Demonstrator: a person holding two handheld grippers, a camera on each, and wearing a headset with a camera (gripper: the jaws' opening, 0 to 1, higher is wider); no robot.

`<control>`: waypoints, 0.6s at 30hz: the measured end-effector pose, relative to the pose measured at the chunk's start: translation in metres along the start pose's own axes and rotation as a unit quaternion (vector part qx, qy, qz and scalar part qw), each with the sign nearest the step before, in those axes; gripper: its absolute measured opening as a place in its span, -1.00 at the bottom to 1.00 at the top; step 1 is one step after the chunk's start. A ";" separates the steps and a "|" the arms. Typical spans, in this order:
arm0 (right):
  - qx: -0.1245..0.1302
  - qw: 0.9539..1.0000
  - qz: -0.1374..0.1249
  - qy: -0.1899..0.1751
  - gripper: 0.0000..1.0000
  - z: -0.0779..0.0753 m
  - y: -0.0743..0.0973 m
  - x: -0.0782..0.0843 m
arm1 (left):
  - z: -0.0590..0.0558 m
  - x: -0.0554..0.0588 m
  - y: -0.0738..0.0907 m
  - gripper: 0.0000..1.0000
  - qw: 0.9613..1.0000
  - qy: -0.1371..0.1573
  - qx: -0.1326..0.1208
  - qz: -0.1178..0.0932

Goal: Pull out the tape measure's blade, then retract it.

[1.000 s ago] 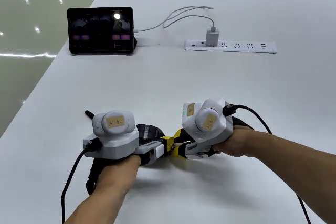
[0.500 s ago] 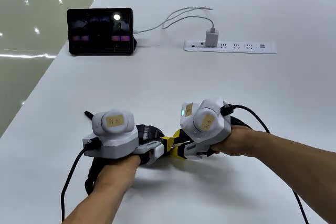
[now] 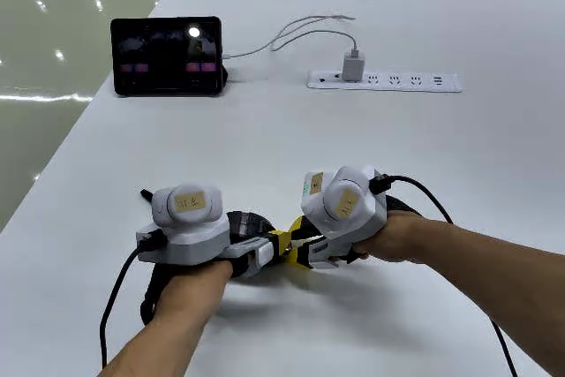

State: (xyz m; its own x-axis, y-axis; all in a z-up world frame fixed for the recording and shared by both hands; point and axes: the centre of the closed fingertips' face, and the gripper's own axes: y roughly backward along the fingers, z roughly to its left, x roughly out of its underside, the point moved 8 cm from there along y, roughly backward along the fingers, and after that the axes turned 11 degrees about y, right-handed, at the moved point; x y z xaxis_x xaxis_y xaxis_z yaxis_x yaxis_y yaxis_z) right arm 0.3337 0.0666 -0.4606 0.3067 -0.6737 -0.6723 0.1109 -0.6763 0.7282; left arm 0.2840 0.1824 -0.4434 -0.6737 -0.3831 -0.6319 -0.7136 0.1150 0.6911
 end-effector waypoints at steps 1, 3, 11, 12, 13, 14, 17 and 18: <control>0.001 1.000 0.000 -0.001 -0.67 0.000 0.001 0.000 | 0.000 0.000 0.001 0.34 1.000 0.001 0.001 0.000; 0.003 1.000 0.001 -0.001 -0.67 0.001 0.004 0.002 | 0.000 -0.001 0.002 0.35 1.000 0.000 0.001 -0.002; 0.013 1.000 0.004 -0.011 -0.61 0.003 0.014 0.008 | 0.002 -0.005 0.006 0.36 1.000 0.000 0.005 -0.010; 0.016 1.000 0.004 -0.012 -0.60 0.004 0.016 0.009 | 0.002 -0.005 0.008 0.37 1.000 -0.001 0.005 -0.011; 0.017 1.000 0.005 -0.013 -0.59 0.004 0.017 0.010 | 0.002 -0.005 0.009 0.37 1.000 -0.002 0.006 -0.011; 0.018 1.000 0.005 -0.015 -0.58 0.005 0.018 0.010 | 0.003 -0.005 0.009 0.38 1.000 -0.002 0.007 -0.011; 0.023 1.000 0.004 -0.020 -0.57 0.007 0.022 0.013 | 0.004 -0.004 0.012 0.40 1.000 -0.006 0.009 -0.012; 0.024 0.999 0.004 -0.020 -0.56 0.008 0.024 0.013 | 0.004 -0.004 0.012 0.40 1.000 -0.008 0.010 -0.011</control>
State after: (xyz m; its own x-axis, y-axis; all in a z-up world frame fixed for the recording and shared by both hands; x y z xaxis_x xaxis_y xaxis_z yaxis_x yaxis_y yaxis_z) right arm 0.3333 0.0393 -0.4534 0.2695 -0.6893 -0.6725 0.0622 -0.6844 0.7264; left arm 0.2773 0.1886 -0.4336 -0.6600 -0.3717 -0.6528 -0.7325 0.1254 0.6691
